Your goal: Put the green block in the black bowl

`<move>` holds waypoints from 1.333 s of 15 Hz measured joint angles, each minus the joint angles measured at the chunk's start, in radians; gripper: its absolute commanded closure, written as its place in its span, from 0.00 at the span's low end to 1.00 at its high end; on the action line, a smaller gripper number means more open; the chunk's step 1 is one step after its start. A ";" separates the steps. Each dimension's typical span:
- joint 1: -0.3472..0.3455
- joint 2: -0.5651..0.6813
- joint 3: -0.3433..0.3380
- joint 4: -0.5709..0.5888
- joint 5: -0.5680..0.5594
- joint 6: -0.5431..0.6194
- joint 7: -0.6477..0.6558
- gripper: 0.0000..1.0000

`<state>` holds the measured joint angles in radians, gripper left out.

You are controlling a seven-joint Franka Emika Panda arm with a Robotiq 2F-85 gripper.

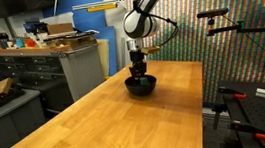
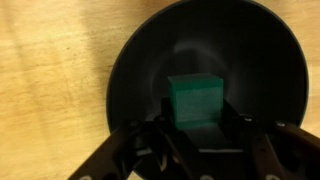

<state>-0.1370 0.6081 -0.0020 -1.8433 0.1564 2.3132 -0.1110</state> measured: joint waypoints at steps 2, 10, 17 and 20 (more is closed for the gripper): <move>-0.003 0.004 0.002 0.003 0.008 -0.013 -0.001 0.05; -0.006 -0.033 0.011 0.003 0.024 -0.076 -0.033 0.00; -0.008 -0.164 -0.003 -0.042 0.005 -0.158 -0.079 0.00; -0.008 -0.217 -0.022 -0.088 -0.019 -0.150 -0.078 0.00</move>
<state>-0.1450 0.3906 -0.0236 -1.9314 0.1377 2.1628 -0.1891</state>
